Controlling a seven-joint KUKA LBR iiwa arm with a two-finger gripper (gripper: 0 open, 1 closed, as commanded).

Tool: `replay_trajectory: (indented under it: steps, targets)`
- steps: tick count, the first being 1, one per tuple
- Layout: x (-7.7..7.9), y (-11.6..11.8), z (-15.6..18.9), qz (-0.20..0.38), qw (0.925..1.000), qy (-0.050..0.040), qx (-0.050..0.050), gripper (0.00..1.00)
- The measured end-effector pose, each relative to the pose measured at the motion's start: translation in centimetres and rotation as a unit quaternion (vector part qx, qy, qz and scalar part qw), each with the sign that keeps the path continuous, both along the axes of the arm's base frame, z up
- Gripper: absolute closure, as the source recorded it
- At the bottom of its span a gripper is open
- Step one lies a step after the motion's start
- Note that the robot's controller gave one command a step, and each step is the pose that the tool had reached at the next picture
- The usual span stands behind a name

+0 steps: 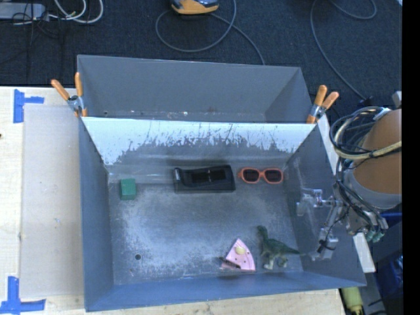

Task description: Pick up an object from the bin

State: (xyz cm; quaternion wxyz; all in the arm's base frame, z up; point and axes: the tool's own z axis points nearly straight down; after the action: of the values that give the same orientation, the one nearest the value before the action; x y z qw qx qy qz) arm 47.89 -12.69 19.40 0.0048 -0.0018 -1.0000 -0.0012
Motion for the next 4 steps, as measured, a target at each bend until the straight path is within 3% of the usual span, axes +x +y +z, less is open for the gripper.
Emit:
replay_trajectory:
  steps: [1,2,3,4]
  targets:
    - [0.2,0.1,0.4,0.002,1.0000,-0.0038,-0.001,0.00]
    - [0.1,0.4,-3.8,0.020,0.9998,-0.0065,-0.001,0.00]
    - [-0.4,2.3,-9.2,0.143,0.9897,-0.0030,0.000,0.00]
    - [0.8,3.7,-12.2,0.162,0.9868,-0.0089,-0.002,1.00]
